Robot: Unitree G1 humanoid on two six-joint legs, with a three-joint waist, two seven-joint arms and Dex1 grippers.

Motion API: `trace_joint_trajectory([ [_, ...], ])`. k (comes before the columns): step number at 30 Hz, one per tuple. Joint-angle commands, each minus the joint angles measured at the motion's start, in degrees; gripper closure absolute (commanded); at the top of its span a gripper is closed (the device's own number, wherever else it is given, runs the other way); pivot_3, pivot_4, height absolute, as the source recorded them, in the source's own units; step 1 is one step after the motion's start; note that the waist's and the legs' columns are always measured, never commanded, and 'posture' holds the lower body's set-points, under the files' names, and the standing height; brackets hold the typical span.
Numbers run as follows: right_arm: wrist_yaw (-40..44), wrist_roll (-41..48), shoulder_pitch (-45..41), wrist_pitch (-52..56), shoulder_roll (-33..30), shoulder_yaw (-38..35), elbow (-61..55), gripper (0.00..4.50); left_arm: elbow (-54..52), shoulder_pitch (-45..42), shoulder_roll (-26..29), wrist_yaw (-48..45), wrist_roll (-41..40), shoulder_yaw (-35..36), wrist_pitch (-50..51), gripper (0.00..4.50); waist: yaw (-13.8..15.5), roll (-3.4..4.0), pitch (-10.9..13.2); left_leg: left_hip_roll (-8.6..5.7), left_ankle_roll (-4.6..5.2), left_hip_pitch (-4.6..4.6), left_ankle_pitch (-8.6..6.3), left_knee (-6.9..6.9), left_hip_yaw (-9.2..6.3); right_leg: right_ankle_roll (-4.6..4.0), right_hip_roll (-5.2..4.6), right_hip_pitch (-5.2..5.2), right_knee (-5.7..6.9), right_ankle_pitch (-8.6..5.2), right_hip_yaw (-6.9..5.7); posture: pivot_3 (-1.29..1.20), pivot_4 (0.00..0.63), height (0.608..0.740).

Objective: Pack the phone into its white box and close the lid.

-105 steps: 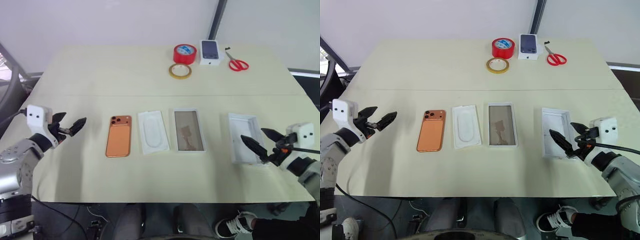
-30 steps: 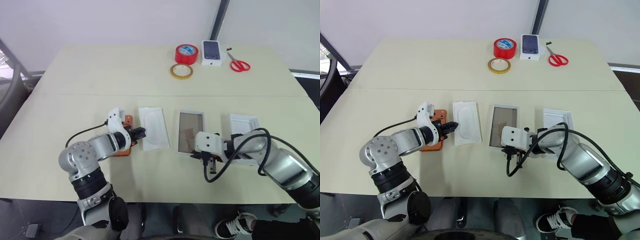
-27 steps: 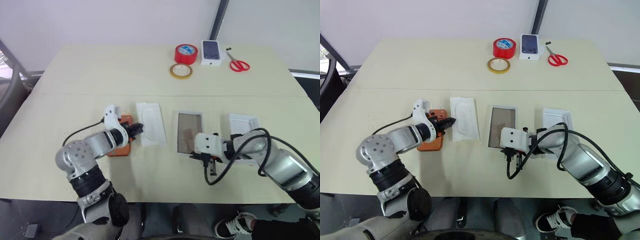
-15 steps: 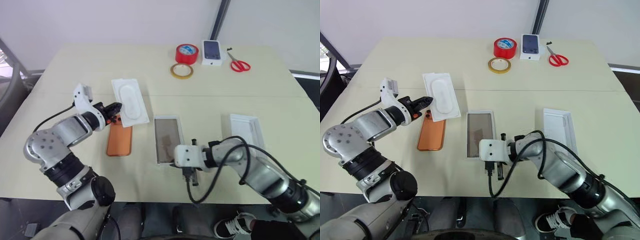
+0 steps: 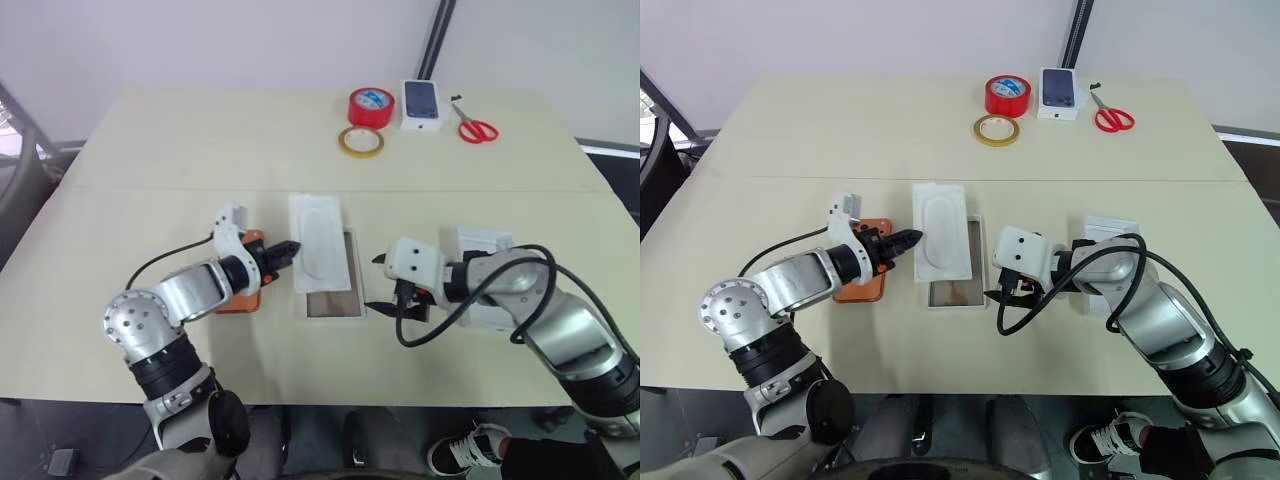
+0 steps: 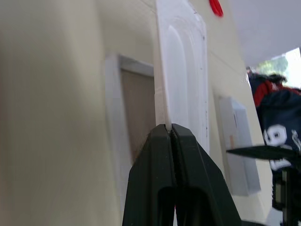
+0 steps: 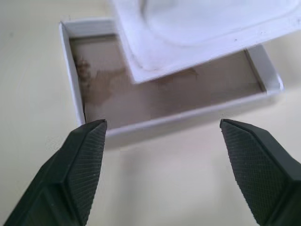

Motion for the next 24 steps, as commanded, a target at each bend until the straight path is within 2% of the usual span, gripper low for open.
trace_joint_trajectory([
  [1,-0.64,-0.06,-0.80,-1.01,-1.07,-1.92,-0.79,0.49,-1.76,1.24,-0.55,3.46,-4.90,-1.79,0.49,4.50,0.12,0.00,0.00,0.00,0.00,0.00,0.00,0.00,-0.01,0.00,0.00,0.00,0.00,0.00,0.00,0.00,0.150,0.722],
  [2,-0.88,-0.24,-1.07,-1.17,-1.02,-1.87,-0.34,0.49,-1.75,1.66,-0.76,4.37,-5.99,-2.36,0.49,4.50,0.12,0.00,0.00,0.00,0.00,0.00,0.00,0.00,0.00,0.00,0.00,0.00,0.00,0.00,0.00,0.00,0.150,0.722],
  [5,-1.36,-0.54,-2.04,-2.03,-0.86,-1.85,1.31,0.43,-1.92,2.86,0.20,6.80,-8.99,-4.43,0.14,3.62,0.18,-0.01,0.00,-0.01,-0.05,0.00,0.03,0.02,0.00,0.00,-0.01,0.01,0.00,0.00,0.00,0.00,0.150,0.722],
  [9,-1.67,-0.04,-3.63,-2.57,-0.15,-2.01,3.25,0.43,-0.90,3.93,4.80,10.62,-16.12,-7.27,-4.43,1.62,0.19,-0.01,0.00,-0.02,-0.18,0.00,0.11,0.02,-0.01,0.00,-0.01,0.02,-0.01,0.00,0.01,0.00,0.150,0.722],
  [10,-1.89,0.13,-4.13,-2.71,0.30,-1.98,3.79,0.69,-0.74,4.06,6.61,11.33,-18.43,-8.25,-6.12,1.12,0.19,-0.01,0.00,-0.01,-0.18,0.00,0.11,0.02,-0.01,0.00,-0.01,0.01,0.00,0.00,0.00,0.00,0.150,0.722],
  [12,-2.11,0.45,-5.23,-2.91,1.45,-1.53,4.63,1.35,-0.72,4.22,10.97,11.85,-22.13,-10.11,-9.18,1.11,0.12,0.01,0.00,0.00,-0.18,0.00,0.11,0.02,-0.02,-0.01,0.00,0.01,0.00,0.00,0.00,0.00,0.150,0.722],
  [13,-2.32,0.43,-5.88,-2.98,2.25,-1.08,4.97,2.00,-0.87,4.23,13.43,11.42,-23.04,-10.92,-10.32,1.11,0.12,0.01,0.00,-0.01,-0.19,0.00,0.12,0.02,-0.01,-0.01,0.00,0.01,0.00,0.00,0.01,0.00,0.150,0.722],
  [14,-2.74,0.37,-6.71,-2.80,3.34,-0.57,5.43,2.36,-1.14,4.26,15.91,10.40,-22.90,-11.59,-10.99,1.11,0.02,-0.01,0.01,-0.01,-0.23,0.00,0.14,0.01,-0.01,-0.01,-0.01,0.01,-0.01,0.00,0.01,0.00,0.150,0.722],
  [17,-4.13,-0.68,-9.05,-2.72,6.82,1.64,6.99,3.94,-2.60,5.03,22.94,4.53,-18.96,-13.67,-12.82,1.11,-0.04,0.02,0.01,0.01,-0.26,0.04,0.16,-0.05,-0.01,-0.03,0.05,-0.02,0.01,-0.01,0.02,0.00,0.150,0.722],
  [18,-4.85,-1.48,-10.12,-2.81,8.26,2.89,8.02,4.48,-4.23,5.62,26.13,0.16,-14.92,-15.06,-14.18,1.11,0.03,0.02,0.01,0.01,-0.27,0.04,0.16,-0.06,-0.01,-0.03,0.06,-0.02,0.01,-0.01,0.01,0.00,0.150,0.722],
  [24,-9.49,-5.78,-15.41,-2.43,16.53,8.88,16.97,4.48,-11.57,15.06,41.22,-28.25,6.76,-22.65,-30.45,1.11,-0.13,0.06,0.04,-0.03,-0.37,0.03,0.22,-0.12,0.03,-0.07,0.03,-0.05,-0.04,-0.02,0.03,0.00,0.150,0.722],
])
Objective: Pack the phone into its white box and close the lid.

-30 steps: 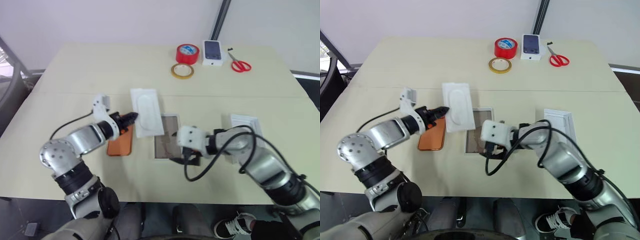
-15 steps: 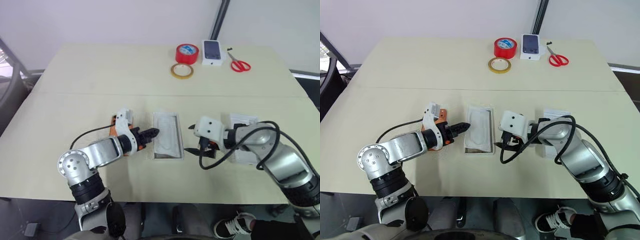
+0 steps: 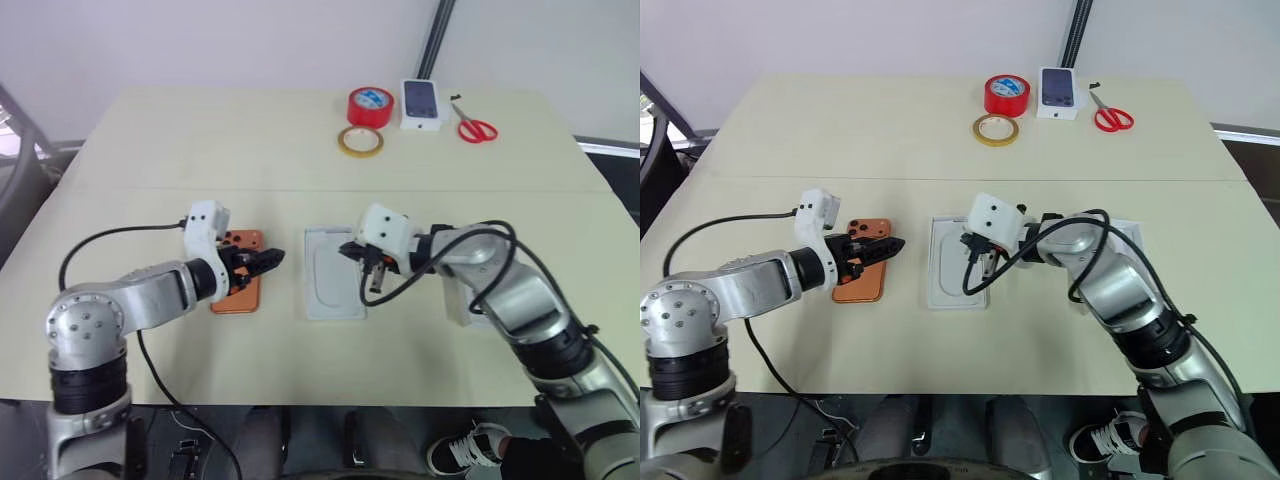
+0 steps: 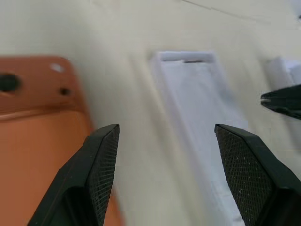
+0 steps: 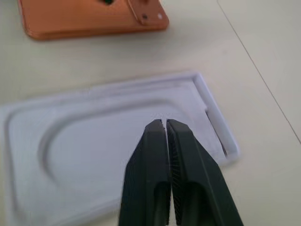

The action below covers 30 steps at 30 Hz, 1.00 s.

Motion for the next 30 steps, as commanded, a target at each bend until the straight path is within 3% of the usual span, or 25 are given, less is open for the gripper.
trace_joint_trajectory([
  [1,-2.61,-3.06,-2.83,-0.68,3.41,2.28,4.70,4.48,-4.57,5.30,5.14,-16.64,10.73,-2.87,-11.19,1.11,-0.03,0.03,0.01,0.00,-0.01,0.00,0.01,-0.03,0.02,-0.03,-0.01,-0.01,-0.02,-0.01,0.00,0.00,0.150,0.722],
  [8,-6.03,-7.22,-5.67,-1.92,9.34,4.67,15.02,4.48,-9.16,17.87,14.31,-37.80,28.72,-7.64,-30.30,1.11,-0.06,0.08,0.05,0.01,0.27,-0.06,-0.16,-0.14,0.06,-0.17,-0.16,-0.13,-0.04,-0.04,-0.01,0.00,0.150,0.722],
  [12,-9.49,-10.28,-6.84,-2.89,11.73,4.86,20.10,4.48,-10.59,22.94,14.72,-43.81,31.76,-7.05,-35.68,1.11,-0.23,0.13,0.08,0.05,0.34,-0.07,-0.20,-0.27,0.08,-0.27,-0.20,-0.25,-0.03,-0.07,-0.02,0.00,0.150,0.722],
  [18,-11.91,-13.15,-6.44,-4.98,12.44,4.47,21.71,4.48,-11.17,25.11,13.31,-45.63,34.44,-7.28,-37.44,1.11,-0.22,0.14,0.08,0.07,0.37,-0.07,-0.21,-0.36,0.07,-0.29,-0.24,-0.29,-0.03,-0.05,-0.04,0.00,0.150,0.722],
  [25,-8.58,-10.65,-4.71,-4.42,11.93,2.50,13.91,4.48,-10.03,23.98,10.12,-42.26,31.93,-3.96,-32.66,1.11,-0.31,0.17,0.10,0.07,0.42,-0.08,-0.24,-0.38,0.07,-0.28,-0.23,-0.31,-0.01,-0.05,-0.05,0.00,0.150,0.722],
  [29,-6.60,-7.82,-5.19,-0.65,13.10,1.42,8.16,4.48,-4.55,19.17,6.61,-34.33,20.42,5.36,-22.94,1.11,-0.31,0.16,0.09,0.08,0.44,-0.11,-0.23,-0.35,0.02,-0.26,-0.21,-0.36,0.10,-0.04,-0.08,0.00,0.150,0.722],
  [30,-6.41,-7.51,-5.37,-0.02,13.69,1.77,7.52,4.50,-3.02,18.09,6.09,-32.25,18.95,7.24,-21.10,0.86,-0.34,0.16,0.10,0.10,0.44,-0.11,-0.23,-0.34,-0.01,-0.26,-0.18,-0.35,0.10,-0.04,-0.10,0.00,0.150,0.722],
])
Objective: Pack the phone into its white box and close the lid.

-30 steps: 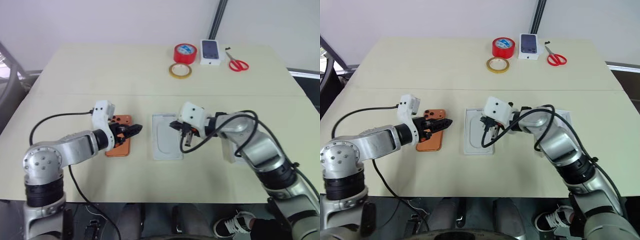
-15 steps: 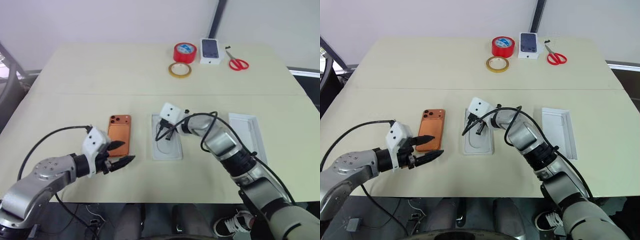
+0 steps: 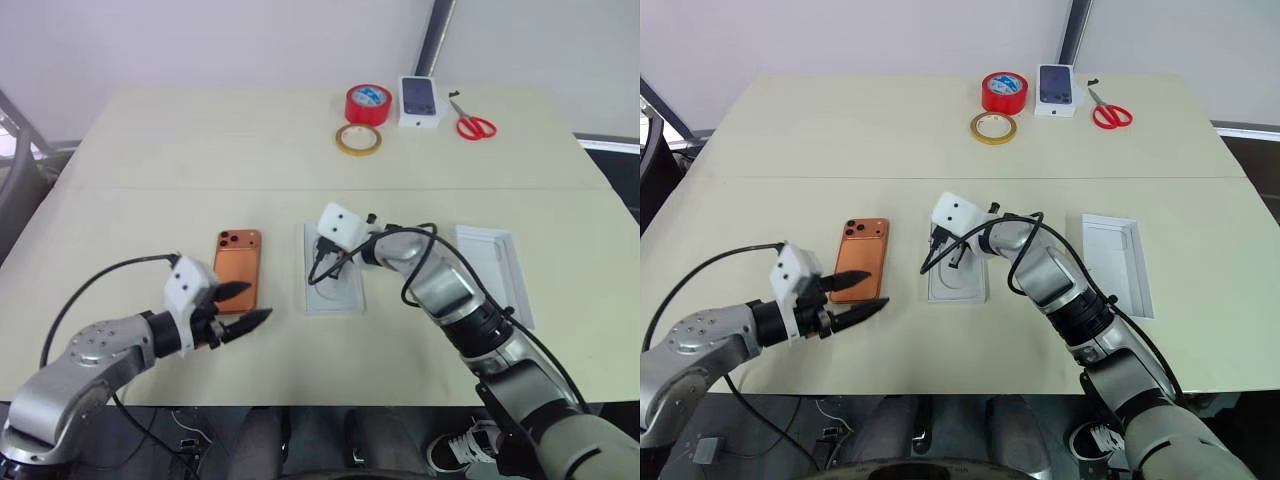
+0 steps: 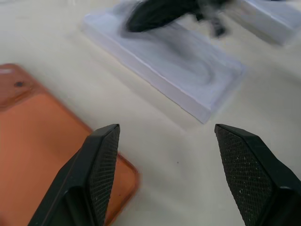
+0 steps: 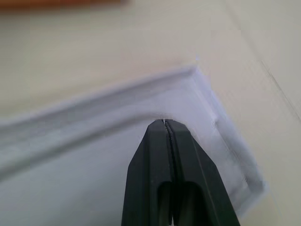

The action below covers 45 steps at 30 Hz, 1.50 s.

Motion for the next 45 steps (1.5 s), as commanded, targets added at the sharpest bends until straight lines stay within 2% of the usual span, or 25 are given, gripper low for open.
trace_joint_trajectory([
  [1,1.03,1.90,-1.36,1.93,1.90,-0.69,-4.69,4.50,3.46,-3.14,-1.19,6.65,-6.88,7.64,6.27,0.60,-0.10,0.00,0.00,0.00,0.00,0.00,0.00,0.00,0.00,0.00,0.01,0.00,0.00,0.00,0.00,0.00,0.150,0.722],
  [3,1.18,2.30,-1.77,2.77,3.19,0.05,-4.72,4.50,5.37,-4.77,-1.35,9.62,-8.16,9.45,9.12,0.07,-0.14,0.00,0.00,0.00,0.00,0.00,0.00,0.01,0.00,0.01,0.04,-0.01,0.01,0.00,0.01,0.00,0.150,0.722],
  [6,1.44,-0.34,-3.09,2.42,6.11,6.79,-2.26,4.50,10.05,-7.84,0.55,16.31,-5.40,10.27,15.40,0.07,-0.16,-0.01,0.00,-0.01,0.00,0.00,0.00,0.04,0.00,0.02,0.06,-0.01,0.03,0.00,0.01,0.00,0.150,0.722],
  [12,2.13,-3.37,-5.85,3.15,9.55,13.63,3.94,4.50,17.35,-14.41,-1.48,24.29,-10.16,13.34,29.23,0.07,-0.03,-0.02,-0.01,0.00,0.00,-0.03,0.00,0.13,-0.03,0.03,0.12,-0.09,0.13,0.01,0.01,0.00,0.150,0.722],
  [18,2.91,-5.95,-7.37,2.44,11.09,17.35,8.16,4.50,17.19,-17.14,-2.72,23.05,-12.01,10.07,39.29,0.07,-0.04,-0.05,-0.06,-0.04,-0.01,-0.12,0.00,0.25,-0.10,0.03,0.07,-0.15,0.13,0.01,-0.07,0.00,0.150,0.722],
  [26,3.41,-7.33,-6.99,1.94,11.96,16.77,8.21,4.50,17.87,-21.49,-11.01,23.26,-13.42,11.16,47.13,0.07,0.25,-0.05,-0.11,-0.07,-0.06,-0.09,0.02,0.24,-0.11,0.04,0.04,-0.13,0.14,0.01,-0.07,0.00,0.150,0.722],
  [29,3.53,-7.60,-6.90,2.00,11.47,16.09,7.85,4.50,17.79,-22.17,-14.13,23.86,-14.20,11.52,48.57,0.07,0.35,-0.05,-0.13,-0.08,-0.06,-0.08,0.02,0.25,-0.12,0.04,0.04,-0.09,0.14,0.01,-0.07,0.00,0.150,0.722],
  [38,4.02,-8.07,-5.60,3.04,10.26,15.75,5.48,4.50,16.23,-21.64,-18.38,27.13,-18.71,10.25,48.60,0.07,0.60,-0.02,-0.24,-0.14,-0.07,-0.08,0.02,0.26,-0.15,0.04,-0.03,-0.06,0.12,0.01,-0.10,0.00,0.150,0.722],
  [45,4.39,-8.50,-4.93,3.54,10.07,15.71,4.60,4.50,17.65,-23.20,-21.62,31.99,-21.54,13.96,48.60,0.07,0.64,0.01,-0.28,-0.20,-0.06,0.03,0.02,0.27,-0.19,0.05,-0.08,0.03,0.07,0.01,-0.14,0.00,0.150,0.722],
])
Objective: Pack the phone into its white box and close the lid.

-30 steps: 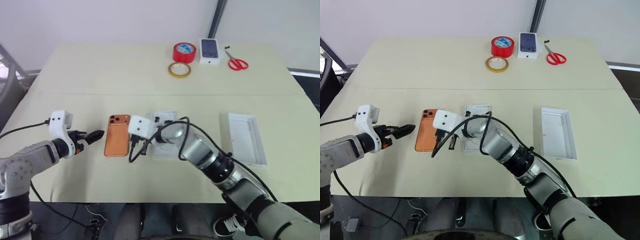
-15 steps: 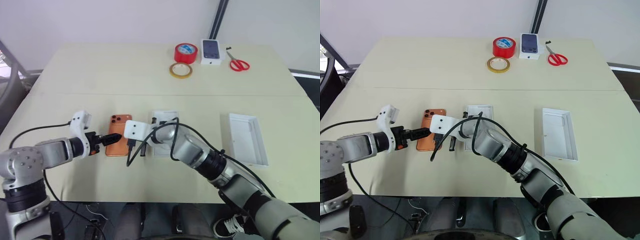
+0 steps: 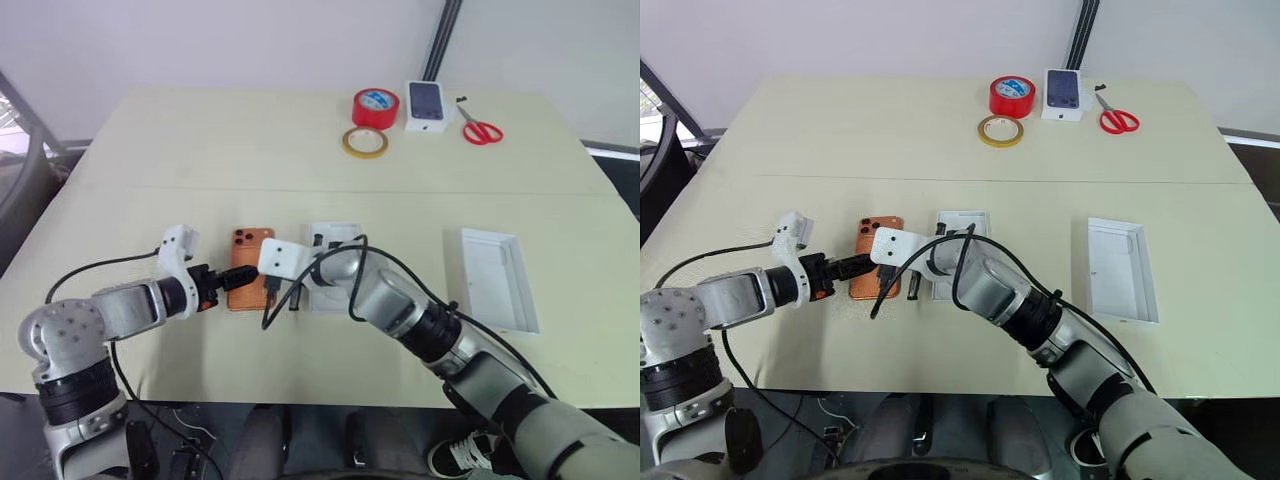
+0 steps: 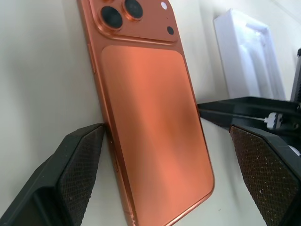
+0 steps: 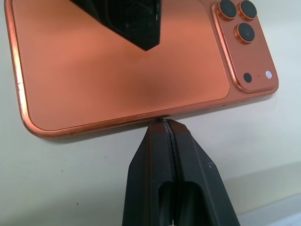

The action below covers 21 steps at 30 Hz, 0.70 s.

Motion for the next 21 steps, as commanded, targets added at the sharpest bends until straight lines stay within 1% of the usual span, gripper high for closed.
trace_joint_trajectory([
  [1,0.48,-0.11,0.27,-0.03,0.60,0.19,-2.12,4.50,1.15,-0.13,-1.96,1.49,-3.85,-1.00,2.46,0.07,-0.17,0.00,0.00,0.00,0.00,0.00,0.00,0.00,0.00,0.00,0.00,0.05,0.00,0.00,0.00,0.00,0.150,0.722],
  [4,0.55,-0.17,0.29,-0.09,0.64,0.09,-2.03,4.50,2.65,-0.46,-2.25,3.08,-5.28,1.03,2.46,0.07,-0.39,0.00,0.00,0.02,-0.01,0.00,0.00,-0.02,0.00,0.00,0.03,0.11,0.02,0.00,0.00,0.00,0.150,0.722],
  [7,0.56,-0.17,0.32,-0.05,0.67,-0.02,-2.01,4.50,2.94,-0.74,-1.82,4.36,-5.13,1.59,2.46,0.07,-0.42,-0.01,0.00,0.03,-0.01,0.00,0.01,-0.02,0.00,0.00,0.05,0.11,0.02,0.00,0.01,0.00,0.150,0.722],
  [11,0.56,-0.17,0.55,0.18,0.66,-0.16,-2.21,4.50,5.59,-2.25,-2.56,7.19,-5.69,6.47,1.75,0.07,-0.45,0.00,0.00,0.04,-0.02,0.00,0.01,-0.02,-0.01,0.00,0.07,0.10,0.02,0.00,0.01,0.00,0.150,0.722],
  [15,0.49,-0.39,0.55,0.10,0.59,-0.04,-2.39,4.50,6.84,-2.59,-2.70,8.73,-7.17,8.45,2.33,0.07,-0.58,-0.01,0.00,0.05,-0.03,0.00,0.01,-0.02,-0.01,0.00,0.08,0.09,0.02,0.00,0.01,0.00,0.150,0.722],
  [16,0.48,-0.49,0.53,0.07,0.53,0.02,-2.48,4.50,7.09,-2.49,-2.58,9.11,-7.69,8.76,2.41,0.59,-0.60,-0.01,0.00,0.05,-0.03,0.00,0.02,-0.02,-0.01,0.00,0.08,0.09,0.02,0.00,0.01,0.00,0.150,0.722],
  [17,0.49,-0.55,0.51,0.07,0.51,0.04,-2.52,4.50,7.35,-2.43,-2.38,9.43,-8.17,9.02,2.44,0.89,-0.60,-0.02,0.01,0.05,-0.04,0.00,0.02,-0.03,-0.01,0.00,0.08,0.08,0.02,0.00,0.01,0.00,0.150,0.722],
  [19,0.53,-0.63,0.54,0.12,0.43,0.07,-2.70,4.50,7.77,-2.24,-1.98,9.94,-9.21,9.45,2.45,1.87,-0.61,-0.04,0.03,0.06,-0.07,-0.01,0.04,-0.04,-0.01,0.00,0.09,0.05,0.02,0.00,0.02,0.00,0.150,0.722],
  [21,0.57,-0.70,0.60,0.11,0.36,0.13,-2.82,4.50,8.43,-1.89,-1.41,10.22,-10.17,9.77,2.46,1.87,-0.61,-0.06,0.03,0.06,-0.09,-0.02,0.05,-0.07,-0.01,0.00,0.10,0.02,0.02,0.00,0.02,0.00,0.150,0.722],
])
